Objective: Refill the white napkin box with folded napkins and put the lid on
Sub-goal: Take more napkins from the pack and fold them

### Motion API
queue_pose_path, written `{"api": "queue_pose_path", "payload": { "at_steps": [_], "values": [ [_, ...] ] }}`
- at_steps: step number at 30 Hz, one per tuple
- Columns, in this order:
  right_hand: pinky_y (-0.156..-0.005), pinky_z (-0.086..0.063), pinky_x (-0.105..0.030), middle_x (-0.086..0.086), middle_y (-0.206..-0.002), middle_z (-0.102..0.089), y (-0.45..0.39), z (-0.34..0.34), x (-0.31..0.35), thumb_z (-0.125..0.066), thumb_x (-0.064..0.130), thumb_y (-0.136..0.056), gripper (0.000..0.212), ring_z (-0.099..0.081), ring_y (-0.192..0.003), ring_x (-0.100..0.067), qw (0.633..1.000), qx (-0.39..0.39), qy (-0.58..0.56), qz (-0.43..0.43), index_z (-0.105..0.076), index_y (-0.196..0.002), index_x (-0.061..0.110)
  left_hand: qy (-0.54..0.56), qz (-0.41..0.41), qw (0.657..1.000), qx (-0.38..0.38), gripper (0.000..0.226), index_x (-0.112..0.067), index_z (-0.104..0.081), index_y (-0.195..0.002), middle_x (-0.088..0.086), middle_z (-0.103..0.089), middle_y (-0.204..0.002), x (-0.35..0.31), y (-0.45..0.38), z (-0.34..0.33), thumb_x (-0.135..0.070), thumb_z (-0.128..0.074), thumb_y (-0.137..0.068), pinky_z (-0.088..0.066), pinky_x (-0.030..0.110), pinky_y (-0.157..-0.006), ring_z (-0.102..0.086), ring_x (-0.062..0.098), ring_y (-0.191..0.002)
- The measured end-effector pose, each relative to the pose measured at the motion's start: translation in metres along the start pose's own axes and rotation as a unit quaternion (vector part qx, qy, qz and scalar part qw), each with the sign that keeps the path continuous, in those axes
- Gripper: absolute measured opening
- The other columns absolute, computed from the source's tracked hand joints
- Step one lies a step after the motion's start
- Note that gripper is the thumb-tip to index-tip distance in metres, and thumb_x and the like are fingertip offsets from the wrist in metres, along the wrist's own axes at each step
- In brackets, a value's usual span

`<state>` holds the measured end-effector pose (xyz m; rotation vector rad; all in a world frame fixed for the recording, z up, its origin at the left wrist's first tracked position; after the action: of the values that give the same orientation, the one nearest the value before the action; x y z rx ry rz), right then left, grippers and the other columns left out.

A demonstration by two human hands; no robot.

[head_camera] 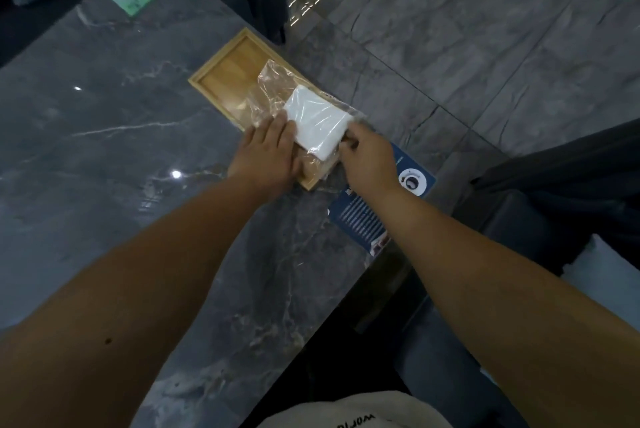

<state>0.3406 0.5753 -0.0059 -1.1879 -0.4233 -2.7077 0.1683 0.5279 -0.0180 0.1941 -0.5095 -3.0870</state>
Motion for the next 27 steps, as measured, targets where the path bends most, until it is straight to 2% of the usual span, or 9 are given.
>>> {"api": "queue_pose_path", "payload": {
  "at_steps": [3,6,8,11,13,16,18,22,27],
  "values": [
    [-0.074,-0.049,-0.026,-0.007,-0.103,-0.069,-0.015,-0.003,0.009,-0.058,0.011,-0.088,0.022,-0.065,-0.09,-0.02,0.993,-0.021,-0.059,-0.101,-0.065,-0.108,0.006,0.007,0.003,1.0,0.008,0.067,-0.009,-0.013,-0.153,0.014,-0.008,-0.162,-0.002,-0.001,0.002,-0.047,-0.027,-0.1,-0.011,0.05,-0.12,-0.007,0.031,-0.149],
    [-0.057,-0.053,-0.024,-0.012,-0.094,-0.072,-0.024,-0.012,0.016,-0.064,0.016,-0.085,0.024,-0.068,-0.065,-0.014,0.957,-0.034,-0.176,-0.226,-0.066,-0.106,0.004,0.015,0.007,1.0,0.016,0.066,-0.01,-0.011,-0.153,0.013,-0.005,-0.163,-0.001,-0.001,0.004,-0.045,-0.028,-0.1,-0.01,0.048,-0.12,-0.005,0.029,-0.149],
    [-0.055,-0.057,-0.027,-0.012,-0.093,-0.072,-0.026,-0.015,0.019,-0.069,0.02,-0.084,0.03,-0.066,-0.058,-0.012,0.933,-0.036,-0.231,-0.274,-0.066,-0.109,0.003,0.021,0.01,1.0,0.02,0.066,-0.011,-0.01,-0.154,0.013,-0.004,-0.163,0.0,-0.001,0.006,-0.045,-0.028,-0.1,-0.009,0.047,-0.12,-0.004,0.029,-0.149],
    [-0.069,-0.059,-0.035,-0.011,-0.103,-0.069,-0.03,-0.017,0.019,-0.075,0.023,-0.079,0.046,-0.068,-0.077,-0.023,0.911,-0.041,-0.264,-0.314,-0.061,-0.116,0.0,0.031,0.008,0.999,0.025,0.066,-0.011,-0.011,-0.154,0.012,-0.005,-0.163,0.001,-0.002,0.007,-0.045,-0.029,-0.1,-0.011,0.047,-0.12,-0.006,0.029,-0.149],
    [-0.068,-0.058,-0.035,-0.012,-0.106,-0.068,-0.031,-0.017,0.018,-0.078,0.024,-0.075,0.052,-0.067,-0.085,-0.028,0.899,-0.042,-0.276,-0.338,-0.059,-0.118,0.001,0.043,0.006,0.999,0.027,0.066,-0.011,-0.012,-0.153,0.012,-0.007,-0.163,0.002,-0.003,0.008,-0.044,-0.031,-0.1,-0.012,0.047,-0.12,-0.007,0.029,-0.149],
    [-0.042,-0.041,-0.021,-0.008,-0.085,-0.065,-0.026,-0.011,0.02,-0.074,0.02,-0.079,0.037,-0.054,-0.057,-0.016,0.891,-0.012,-0.292,-0.348,-0.062,-0.109,0.002,0.059,0.012,0.998,0.02,0.069,-0.008,-0.009,-0.153,0.014,-0.009,-0.162,0.004,-0.002,0.012,-0.041,-0.035,-0.098,-0.015,0.045,-0.119,-0.012,0.03,-0.148],
    [-0.035,-0.034,-0.018,-0.002,-0.069,-0.059,-0.015,0.0,0.019,-0.068,0.013,-0.085,0.017,-0.046,-0.046,-0.008,0.889,-0.006,-0.312,-0.336,-0.065,-0.1,0.005,0.071,0.02,0.997,0.02,0.071,-0.007,-0.004,-0.153,0.015,-0.005,-0.162,0.005,-0.002,0.015,-0.039,-0.037,-0.098,-0.018,0.045,-0.119,-0.015,0.032,-0.147],
    [-0.042,-0.033,-0.02,-0.002,-0.06,-0.053,0.016,0.021,-0.003,-0.065,0.014,-0.089,0.006,-0.039,-0.045,-0.008,0.879,0.001,-0.323,-0.352,-0.067,-0.088,0.008,0.061,0.015,0.998,0.023,0.071,-0.007,-0.003,-0.153,0.018,-0.01,-0.161,0.01,-0.003,0.014,-0.041,-0.033,-0.099,-0.02,0.048,-0.118,-0.016,0.033,-0.147],
    [-0.05,-0.033,-0.02,-0.001,-0.07,-0.055,0.038,0.024,-0.018,-0.067,0.016,-0.088,0.006,-0.041,-0.052,-0.006,0.821,0.049,-0.37,-0.433,-0.063,-0.086,0.012,0.009,-0.003,1.0,0.027,0.067,-0.007,-0.015,-0.152,0.018,-0.016,-0.16,0.013,-0.006,0.01,-0.039,-0.036,-0.097,-0.014,0.046,-0.119,-0.015,0.033,-0.147]
  ]
}}
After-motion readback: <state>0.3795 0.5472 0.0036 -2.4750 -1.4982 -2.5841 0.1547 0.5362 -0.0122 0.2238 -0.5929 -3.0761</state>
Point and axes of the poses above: each hand's wrist, its own y-axis away from the middle knuckle, its own z-axis out of the back of the hand, x = y × z, the point moved 2 cm from there along -y, towards the middle knuckle
